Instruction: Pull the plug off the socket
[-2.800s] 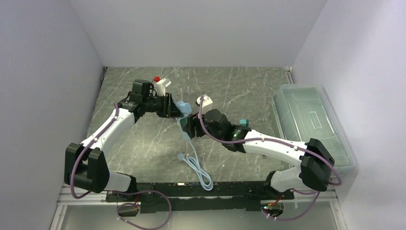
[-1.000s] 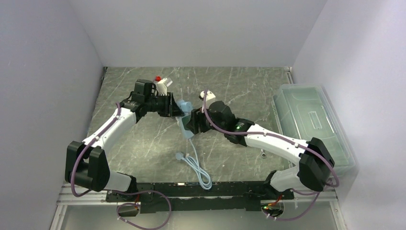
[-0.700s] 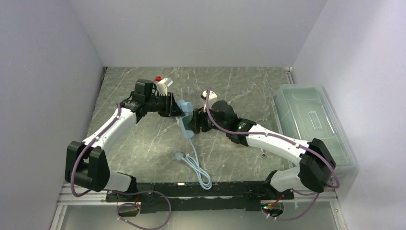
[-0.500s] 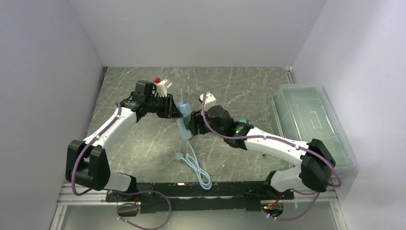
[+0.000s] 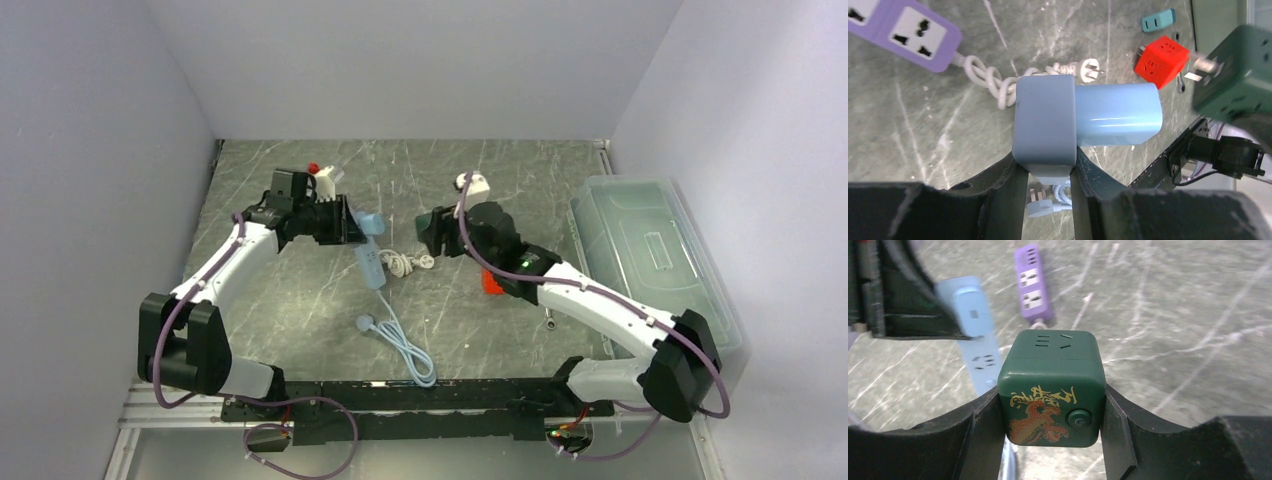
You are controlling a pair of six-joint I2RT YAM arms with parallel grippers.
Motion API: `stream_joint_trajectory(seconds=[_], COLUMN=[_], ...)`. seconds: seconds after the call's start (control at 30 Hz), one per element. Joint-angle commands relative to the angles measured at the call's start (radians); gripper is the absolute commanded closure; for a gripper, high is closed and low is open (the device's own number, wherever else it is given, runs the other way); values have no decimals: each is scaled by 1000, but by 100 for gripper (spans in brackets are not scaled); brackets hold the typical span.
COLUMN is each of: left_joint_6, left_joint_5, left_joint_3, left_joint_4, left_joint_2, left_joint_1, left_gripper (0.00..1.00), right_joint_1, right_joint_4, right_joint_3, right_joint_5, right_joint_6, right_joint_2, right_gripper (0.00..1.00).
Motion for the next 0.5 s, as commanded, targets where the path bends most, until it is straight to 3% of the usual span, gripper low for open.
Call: stream_joint_trajectory(seconds=[0.0, 0.13, 0.47], left_joint_6=[8, 19, 25], left_joint_5=[-4, 9, 47], left_joint_3=[24, 17, 19], left_joint_4=[29, 38, 41], left_joint_2=[-54, -78, -71], left_joint_1=[39, 37, 28], left_gripper=[100, 100, 100], right_joint_1=[-121, -247, -386], right_joint_4=[-106, -153, -176], right_joint_3=[35, 26, 55], right_joint_5=[18, -17, -75], right_joint_6=[-34, -47, -129], right_joint_2=[-36, 3, 176], right_gripper=[100, 100, 100])
